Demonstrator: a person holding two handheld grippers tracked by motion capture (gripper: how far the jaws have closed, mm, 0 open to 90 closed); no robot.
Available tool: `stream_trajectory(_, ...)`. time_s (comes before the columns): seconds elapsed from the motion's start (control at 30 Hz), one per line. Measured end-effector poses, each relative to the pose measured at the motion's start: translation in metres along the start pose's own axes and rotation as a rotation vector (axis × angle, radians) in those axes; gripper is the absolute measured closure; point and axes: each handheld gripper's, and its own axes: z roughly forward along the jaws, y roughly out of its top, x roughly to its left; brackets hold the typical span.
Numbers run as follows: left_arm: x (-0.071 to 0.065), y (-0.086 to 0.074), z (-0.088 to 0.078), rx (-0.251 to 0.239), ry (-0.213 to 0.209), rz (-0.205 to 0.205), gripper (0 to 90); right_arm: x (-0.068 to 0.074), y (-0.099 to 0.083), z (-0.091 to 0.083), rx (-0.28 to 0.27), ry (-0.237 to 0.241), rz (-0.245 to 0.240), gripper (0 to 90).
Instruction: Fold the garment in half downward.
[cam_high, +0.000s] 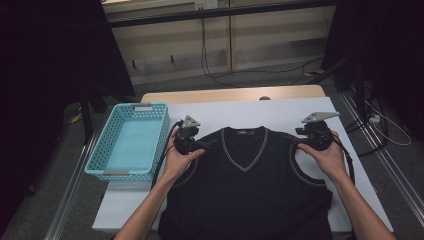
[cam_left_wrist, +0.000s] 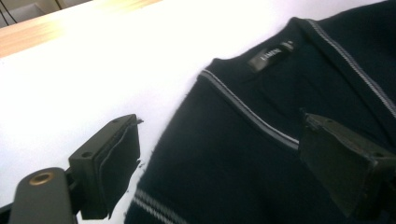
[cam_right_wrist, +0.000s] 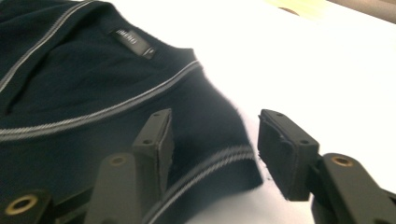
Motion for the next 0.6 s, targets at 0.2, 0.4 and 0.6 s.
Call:
stream_trajectory(0.2,0.012,0.002,0.014,0.027,0.016,-0.017,16.4,-0.010,0.011,0.022,0.036,-0.005,-0.017,55.0)
stream_trajectory(0.4,0.022,-0.003,0.024,0.050,0.030,-0.067,19.3,-0.016,0.007,0.037,0.082,0.002,-0.012,53.7)
stream_trajectory(0.6,0.024,-0.004,0.025,0.057,0.029,-0.062,19.2,-0.017,0.000,0.048,0.124,0.018,-0.031,51.6)
